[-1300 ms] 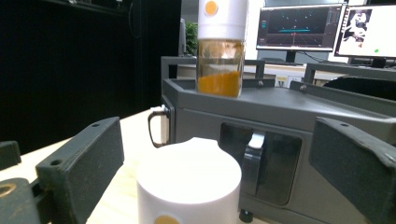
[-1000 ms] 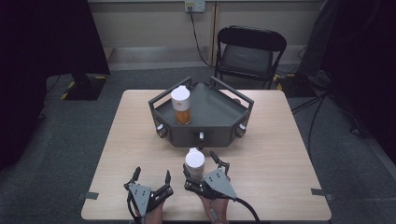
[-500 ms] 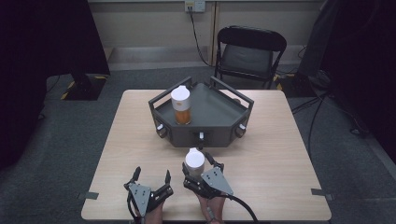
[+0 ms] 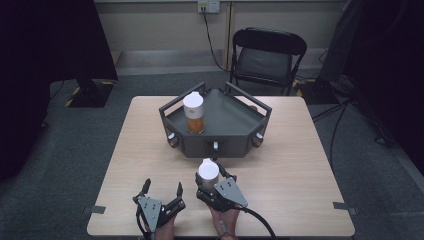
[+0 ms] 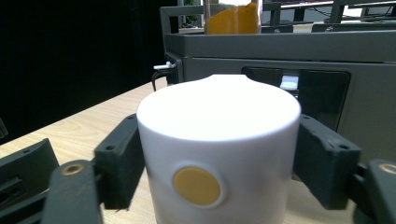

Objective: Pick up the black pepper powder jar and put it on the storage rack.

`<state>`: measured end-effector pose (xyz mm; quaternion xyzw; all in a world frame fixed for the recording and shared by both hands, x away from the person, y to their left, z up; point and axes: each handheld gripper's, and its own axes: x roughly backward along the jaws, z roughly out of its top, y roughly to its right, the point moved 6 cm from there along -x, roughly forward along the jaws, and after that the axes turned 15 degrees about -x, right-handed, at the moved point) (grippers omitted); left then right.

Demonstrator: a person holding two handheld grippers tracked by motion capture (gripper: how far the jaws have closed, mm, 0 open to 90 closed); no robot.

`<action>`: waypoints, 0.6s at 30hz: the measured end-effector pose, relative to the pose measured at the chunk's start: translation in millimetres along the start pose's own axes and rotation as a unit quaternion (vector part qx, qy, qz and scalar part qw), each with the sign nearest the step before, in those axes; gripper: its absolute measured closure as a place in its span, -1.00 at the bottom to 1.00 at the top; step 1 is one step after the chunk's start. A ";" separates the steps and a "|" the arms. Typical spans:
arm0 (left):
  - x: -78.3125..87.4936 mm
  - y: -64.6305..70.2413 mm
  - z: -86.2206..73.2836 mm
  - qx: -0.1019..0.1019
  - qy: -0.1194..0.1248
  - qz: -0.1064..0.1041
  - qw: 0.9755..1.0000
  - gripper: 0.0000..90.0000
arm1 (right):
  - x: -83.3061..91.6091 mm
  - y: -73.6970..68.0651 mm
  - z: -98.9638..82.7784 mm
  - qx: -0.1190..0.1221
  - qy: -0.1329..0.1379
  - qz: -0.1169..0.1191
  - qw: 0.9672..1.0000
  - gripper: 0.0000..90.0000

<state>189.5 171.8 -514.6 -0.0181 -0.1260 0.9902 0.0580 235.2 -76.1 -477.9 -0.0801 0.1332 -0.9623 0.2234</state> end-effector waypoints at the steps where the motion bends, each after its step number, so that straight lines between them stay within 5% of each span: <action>1: 0.0 0.0 0.0 0.000 0.000 0.000 1.000 -0.98 | -0.5 -0.2 0.0 -0.001 -0.002 -0.001 1.000 -0.41; 18: 0.0 0.0 0.0 0.000 0.000 0.000 1.000 -0.97 | 0.7 -1.9 1.3 0.007 -0.004 -0.005 1.000 -0.34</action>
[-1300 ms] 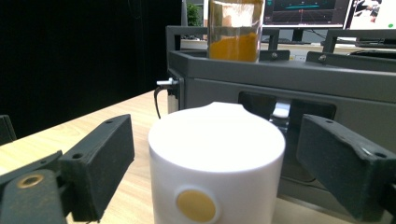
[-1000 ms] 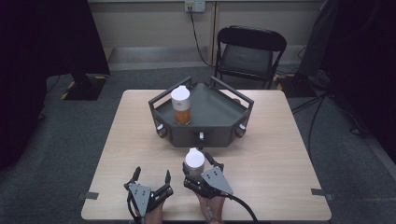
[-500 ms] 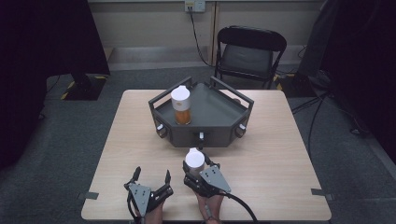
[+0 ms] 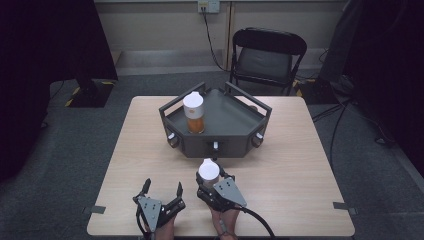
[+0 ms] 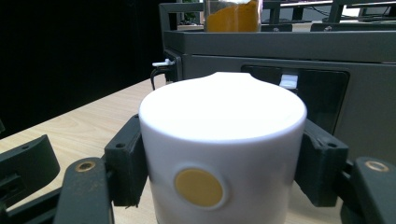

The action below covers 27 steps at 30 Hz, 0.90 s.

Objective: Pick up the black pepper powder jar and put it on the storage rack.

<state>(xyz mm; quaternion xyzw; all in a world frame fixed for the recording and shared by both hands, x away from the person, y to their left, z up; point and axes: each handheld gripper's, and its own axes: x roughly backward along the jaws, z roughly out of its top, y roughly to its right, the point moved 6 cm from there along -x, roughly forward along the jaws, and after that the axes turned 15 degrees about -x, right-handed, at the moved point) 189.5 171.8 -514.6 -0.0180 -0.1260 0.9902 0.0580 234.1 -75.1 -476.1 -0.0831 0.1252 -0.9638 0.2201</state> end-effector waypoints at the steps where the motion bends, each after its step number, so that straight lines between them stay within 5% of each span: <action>1: 0.0 0.0 0.0 0.000 0.000 0.000 1.000 -0.97 | 0.0 0.2 0.1 0.001 0.000 0.001 1.000 -0.34; 27: -0.1 0.5 0.2 0.000 -0.001 0.002 1.000 -0.97 | 5.6 4.1 16.6 0.008 -0.014 0.012 1.000 -0.34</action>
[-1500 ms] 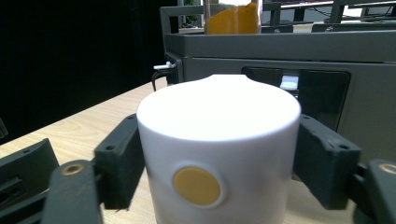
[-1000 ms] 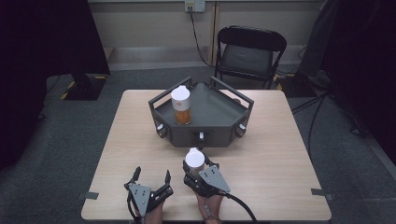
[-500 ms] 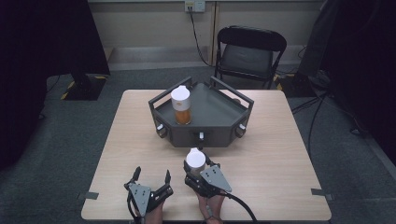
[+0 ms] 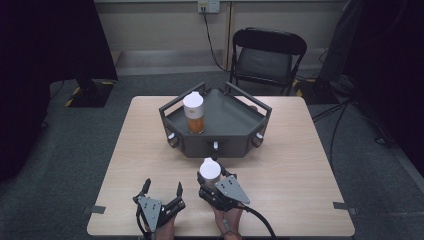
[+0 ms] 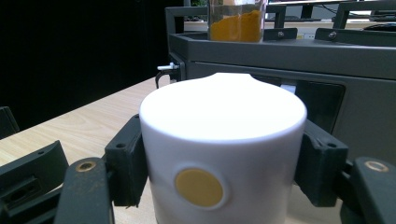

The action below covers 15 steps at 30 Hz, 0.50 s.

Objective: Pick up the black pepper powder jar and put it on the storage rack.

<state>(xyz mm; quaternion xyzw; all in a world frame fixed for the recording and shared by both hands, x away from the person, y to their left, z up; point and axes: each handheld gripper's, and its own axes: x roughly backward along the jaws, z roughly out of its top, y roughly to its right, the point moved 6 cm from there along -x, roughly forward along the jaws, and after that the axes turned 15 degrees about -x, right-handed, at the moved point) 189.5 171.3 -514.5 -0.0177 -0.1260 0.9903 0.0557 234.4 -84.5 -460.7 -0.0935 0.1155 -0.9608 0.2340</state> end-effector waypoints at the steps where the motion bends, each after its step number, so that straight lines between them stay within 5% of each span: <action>1: 0.0 0.0 0.0 0.000 0.000 0.000 1.000 -0.97 | 0.4 0.3 0.8 0.000 0.000 0.000 1.000 -0.34; 15: 0.0 0.6 0.2 0.000 -0.001 0.003 1.000 -0.96 | 5.6 2.4 9.8 0.006 0.004 0.007 1.000 -0.34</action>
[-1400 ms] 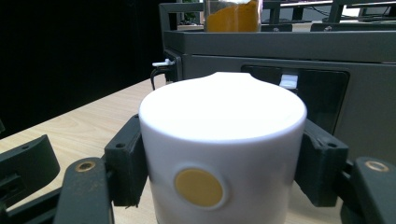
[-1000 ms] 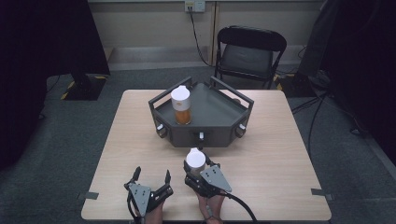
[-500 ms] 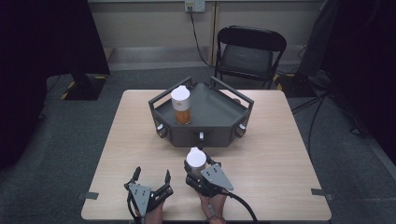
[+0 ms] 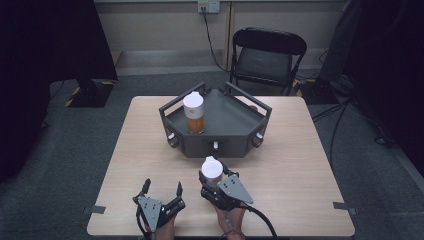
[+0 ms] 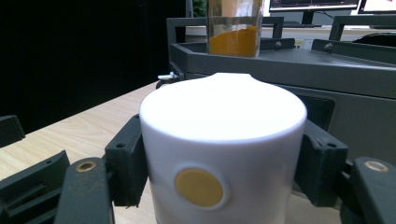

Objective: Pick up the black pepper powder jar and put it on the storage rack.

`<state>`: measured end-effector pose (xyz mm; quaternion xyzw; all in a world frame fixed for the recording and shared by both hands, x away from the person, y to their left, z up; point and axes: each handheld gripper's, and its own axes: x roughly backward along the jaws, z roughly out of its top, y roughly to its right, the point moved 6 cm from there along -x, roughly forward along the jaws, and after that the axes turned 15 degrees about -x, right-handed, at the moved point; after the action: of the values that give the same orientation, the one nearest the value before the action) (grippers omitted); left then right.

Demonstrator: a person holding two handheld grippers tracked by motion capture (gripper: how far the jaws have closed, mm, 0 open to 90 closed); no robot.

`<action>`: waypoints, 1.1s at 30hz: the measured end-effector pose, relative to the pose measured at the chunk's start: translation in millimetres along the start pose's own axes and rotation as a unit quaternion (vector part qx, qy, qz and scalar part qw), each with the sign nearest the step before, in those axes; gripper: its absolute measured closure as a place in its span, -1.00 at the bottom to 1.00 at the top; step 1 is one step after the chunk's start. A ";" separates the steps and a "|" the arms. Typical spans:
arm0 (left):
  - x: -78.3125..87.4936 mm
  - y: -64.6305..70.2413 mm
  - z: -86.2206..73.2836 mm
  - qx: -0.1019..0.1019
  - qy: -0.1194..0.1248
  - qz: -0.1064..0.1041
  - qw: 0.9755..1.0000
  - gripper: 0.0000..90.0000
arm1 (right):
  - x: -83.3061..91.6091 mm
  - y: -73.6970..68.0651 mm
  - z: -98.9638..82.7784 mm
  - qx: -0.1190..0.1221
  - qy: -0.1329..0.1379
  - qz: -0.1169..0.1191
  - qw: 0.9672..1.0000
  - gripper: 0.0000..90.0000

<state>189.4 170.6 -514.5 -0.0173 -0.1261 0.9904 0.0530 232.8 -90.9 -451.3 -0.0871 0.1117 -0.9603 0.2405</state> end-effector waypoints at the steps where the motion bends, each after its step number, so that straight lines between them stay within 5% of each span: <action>1: 0.0 0.0 0.0 0.000 0.000 0.000 1.000 -0.96 | 0.2 0.1 0.7 0.000 -0.001 0.000 1.000 -0.34; 33: 0.1 -0.1 0.1 0.000 0.000 0.000 1.000 -0.96 | -2.7 1.2 46.8 0.011 -0.002 0.015 1.000 -0.34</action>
<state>189.4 170.7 -514.5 -0.0170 -0.1264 0.9904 0.0530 246.0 -98.7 -407.0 -0.0848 0.1021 -0.9575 0.2559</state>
